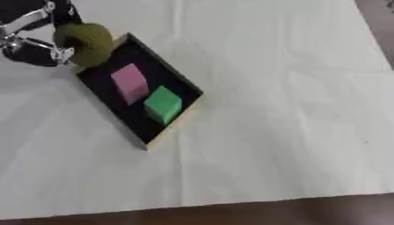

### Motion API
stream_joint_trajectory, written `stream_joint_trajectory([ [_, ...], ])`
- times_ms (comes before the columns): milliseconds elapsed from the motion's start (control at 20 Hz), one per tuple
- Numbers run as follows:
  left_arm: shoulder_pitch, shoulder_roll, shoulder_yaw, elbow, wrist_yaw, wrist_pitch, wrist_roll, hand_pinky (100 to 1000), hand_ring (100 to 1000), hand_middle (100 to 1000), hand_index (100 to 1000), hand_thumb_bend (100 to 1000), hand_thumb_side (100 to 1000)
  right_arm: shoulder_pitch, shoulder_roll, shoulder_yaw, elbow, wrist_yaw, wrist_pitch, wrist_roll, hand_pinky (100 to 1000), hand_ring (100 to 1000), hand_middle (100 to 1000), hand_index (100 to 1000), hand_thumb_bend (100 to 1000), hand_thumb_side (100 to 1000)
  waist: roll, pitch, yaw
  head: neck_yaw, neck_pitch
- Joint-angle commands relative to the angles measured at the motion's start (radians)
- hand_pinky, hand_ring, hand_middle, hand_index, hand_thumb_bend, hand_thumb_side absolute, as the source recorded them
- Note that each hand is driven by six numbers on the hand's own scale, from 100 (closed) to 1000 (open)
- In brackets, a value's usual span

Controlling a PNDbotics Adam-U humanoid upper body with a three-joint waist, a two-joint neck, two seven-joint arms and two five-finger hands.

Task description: Pick up objects on the table and place them in the box.

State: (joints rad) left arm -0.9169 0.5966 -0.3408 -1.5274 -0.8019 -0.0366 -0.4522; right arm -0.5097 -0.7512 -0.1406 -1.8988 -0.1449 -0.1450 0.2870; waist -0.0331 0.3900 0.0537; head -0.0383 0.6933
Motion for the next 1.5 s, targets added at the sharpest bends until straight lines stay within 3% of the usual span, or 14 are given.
stream_joint_trajectory([
  [50, -0.029, -0.004, -0.003, 0.021, -0.004, -0.023, -0.006, 588, 553, 501, 652, 123, 100, -0.008, -0.018, -0.014, -0.004, -0.013, -0.001, 0.006, 1000, 926, 662, 797, 100, 470, 0.000, -0.019, -0.004, 0.004, -0.005],
  [250, -0.033, -0.013, -0.004, 0.033, -0.003, -0.047, -0.024, 633, 600, 552, 694, 178, 100, -0.004, -0.016, -0.017, -0.002, -0.014, 0.001, 0.008, 1000, 926, 661, 797, 100, 470, 0.001, -0.019, -0.005, 0.005, -0.004],
  [350, -0.032, -0.010, -0.002, 0.025, 0.002, -0.061, -0.033, 677, 662, 622, 751, 246, 130, -0.003, -0.015, -0.020, -0.001, -0.015, 0.002, 0.007, 1000, 926, 660, 797, 100, 470, 0.002, -0.019, -0.005, 0.004, -0.003],
  [550, -0.025, 0.001, 0.015, -0.006, 0.008, -0.076, -0.063, 798, 817, 805, 912, 421, 465, -0.001, -0.014, -0.021, -0.001, -0.017, 0.004, 0.009, 1000, 926, 660, 797, 100, 470, 0.003, -0.021, -0.003, 0.002, -0.002],
  [650, -0.023, 0.007, 0.030, -0.028, 0.013, -0.073, -0.069, 829, 847, 839, 935, 488, 572, -0.001, -0.014, -0.021, -0.001, -0.018, 0.004, 0.010, 1000, 926, 659, 797, 100, 470, 0.003, -0.022, -0.001, 0.000, -0.002],
  [800, -0.019, 0.018, 0.058, -0.074, 0.033, -0.061, -0.067, 835, 854, 849, 941, 526, 604, 0.001, -0.014, -0.022, 0.000, -0.019, 0.004, 0.010, 1000, 926, 659, 797, 100, 470, 0.003, -0.025, 0.002, -0.001, -0.002],
  [900, -0.016, 0.028, 0.079, -0.115, 0.054, -0.051, -0.064, 832, 850, 844, 931, 520, 579, 0.003, -0.014, -0.023, 0.000, -0.019, 0.004, 0.009, 1000, 926, 659, 797, 100, 470, 0.003, -0.026, 0.005, -0.003, -0.002],
  [1050, -0.006, 0.046, 0.112, -0.190, 0.113, -0.024, -0.049, 798, 818, 808, 894, 306, 458, 0.005, -0.015, -0.025, 0.000, -0.019, 0.004, 0.008, 1000, 926, 659, 797, 100, 470, 0.003, -0.027, 0.008, -0.005, -0.002],
  [1200, 0.020, 0.067, 0.162, -0.310, 0.214, 0.032, 0.026, 762, 781, 776, 862, 123, 422, 0.007, -0.016, -0.028, -0.003, -0.020, 0.003, 0.006, 1000, 926, 660, 797, 100, 470, 0.002, -0.027, 0.011, -0.008, -0.003],
  [1350, 0.075, 0.096, 0.210, -0.441, 0.362, 0.087, 0.166, 748, 765, 764, 843, 100, 459, 0.007, -0.017, -0.033, -0.012, -0.022, 0.000, -0.003, 1000, 926, 660, 797, 100, 470, 0.001, -0.025, 0.014, -0.010, -0.006],
  [1500, 0.141, 0.109, 0.265, -0.469, 0.519, 0.028, 0.369, 732, 748, 750, 825, 100, 452, 0.008, -0.015, -0.039, -0.025, -0.026, -0.001, -0.019, 1000, 926, 660, 797, 100, 470, -0.001, -0.024, 0.016, -0.013, -0.010],
])
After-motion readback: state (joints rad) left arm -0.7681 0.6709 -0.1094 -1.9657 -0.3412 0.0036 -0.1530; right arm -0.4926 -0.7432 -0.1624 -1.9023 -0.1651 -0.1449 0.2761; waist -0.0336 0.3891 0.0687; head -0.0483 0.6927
